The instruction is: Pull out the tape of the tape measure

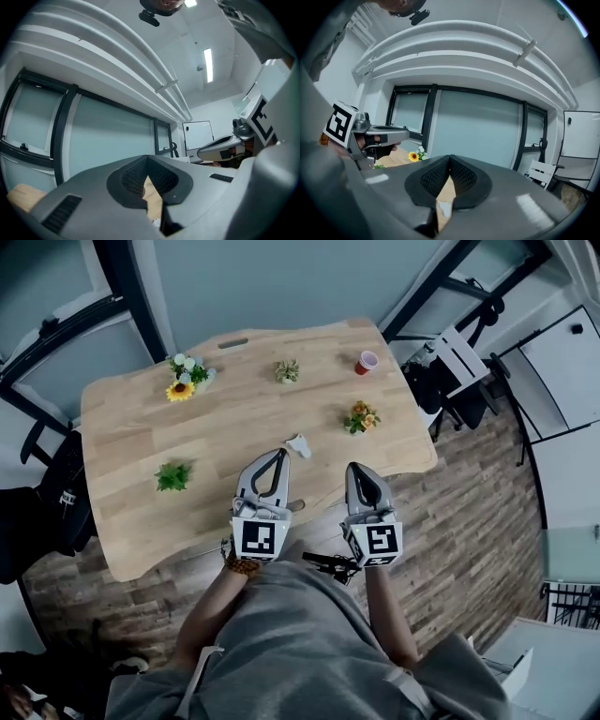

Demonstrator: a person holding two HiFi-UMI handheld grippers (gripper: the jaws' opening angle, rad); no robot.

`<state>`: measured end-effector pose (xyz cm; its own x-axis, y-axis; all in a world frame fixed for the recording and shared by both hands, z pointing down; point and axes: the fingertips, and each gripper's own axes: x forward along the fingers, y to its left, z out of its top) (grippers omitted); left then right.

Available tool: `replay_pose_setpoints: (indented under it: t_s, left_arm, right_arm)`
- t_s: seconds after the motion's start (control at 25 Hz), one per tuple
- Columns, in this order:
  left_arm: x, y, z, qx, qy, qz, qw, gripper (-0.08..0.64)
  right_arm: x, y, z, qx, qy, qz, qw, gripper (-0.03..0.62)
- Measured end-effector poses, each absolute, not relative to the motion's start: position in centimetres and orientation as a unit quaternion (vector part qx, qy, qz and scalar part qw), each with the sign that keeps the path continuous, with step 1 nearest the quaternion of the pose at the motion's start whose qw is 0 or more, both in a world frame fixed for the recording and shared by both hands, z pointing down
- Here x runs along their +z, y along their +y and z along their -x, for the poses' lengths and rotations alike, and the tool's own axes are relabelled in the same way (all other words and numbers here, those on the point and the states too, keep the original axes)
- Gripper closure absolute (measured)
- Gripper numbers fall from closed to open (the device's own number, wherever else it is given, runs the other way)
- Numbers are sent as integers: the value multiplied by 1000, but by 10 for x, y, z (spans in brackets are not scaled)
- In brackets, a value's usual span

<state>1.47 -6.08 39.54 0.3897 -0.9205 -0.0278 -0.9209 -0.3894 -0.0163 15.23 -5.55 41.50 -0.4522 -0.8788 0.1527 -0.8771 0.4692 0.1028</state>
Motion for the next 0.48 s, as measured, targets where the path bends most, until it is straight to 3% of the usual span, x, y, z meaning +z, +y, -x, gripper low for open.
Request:
replay_pose_setpoints:
  t_s: [0.48]
  left_arm:
    - [419, -110, 26, -2, 545, 838, 5, 552]
  right_arm:
    - [466, -110, -145, 27, -840, -528, 122, 581]
